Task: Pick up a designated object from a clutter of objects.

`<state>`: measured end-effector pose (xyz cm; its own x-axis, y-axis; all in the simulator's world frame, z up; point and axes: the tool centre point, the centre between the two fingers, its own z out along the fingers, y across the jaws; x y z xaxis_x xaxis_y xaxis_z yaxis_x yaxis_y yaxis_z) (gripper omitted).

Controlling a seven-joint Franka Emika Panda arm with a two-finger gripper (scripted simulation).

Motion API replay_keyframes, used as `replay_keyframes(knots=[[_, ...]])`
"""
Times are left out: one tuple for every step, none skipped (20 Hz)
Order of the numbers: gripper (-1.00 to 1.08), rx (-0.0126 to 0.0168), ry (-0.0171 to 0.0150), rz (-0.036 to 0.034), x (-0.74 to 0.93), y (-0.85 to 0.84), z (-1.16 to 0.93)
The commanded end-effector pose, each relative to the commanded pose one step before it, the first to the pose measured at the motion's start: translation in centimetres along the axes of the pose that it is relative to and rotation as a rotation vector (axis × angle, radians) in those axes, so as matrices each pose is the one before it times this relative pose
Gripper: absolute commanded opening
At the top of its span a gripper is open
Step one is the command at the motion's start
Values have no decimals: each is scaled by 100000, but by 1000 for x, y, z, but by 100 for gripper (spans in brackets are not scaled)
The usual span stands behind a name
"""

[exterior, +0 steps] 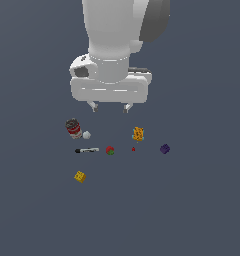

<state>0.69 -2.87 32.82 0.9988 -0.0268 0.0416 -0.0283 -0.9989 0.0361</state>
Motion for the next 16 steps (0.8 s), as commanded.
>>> replay_keyframes(knots=[[100,0,0,0,0,1,0],[100,8,-11,-97,-10,-22,-4],[100,30,-38,-313,-27,-78,-9],[100,49,-63,-511,-44,-125,-14],[100,67,-88,-709,-60,-173,-19],[100,85,-112,-903,-75,-219,-23],[100,100,-132,-1050,-84,-255,-23],[100,87,-114,-900,-68,-218,-16],[100,69,-89,-688,-48,-166,-8],[100,50,-64,-477,-30,-114,-2],[100,32,-38,-272,-13,-65,4],[100,13,-12,-67,2,-15,7],[100,-11,15,118,10,26,3],[100,-33,30,148,-10,36,-21],[100,0,0,0,-22,8,-21],[100,0,0,0,1,2,2]])
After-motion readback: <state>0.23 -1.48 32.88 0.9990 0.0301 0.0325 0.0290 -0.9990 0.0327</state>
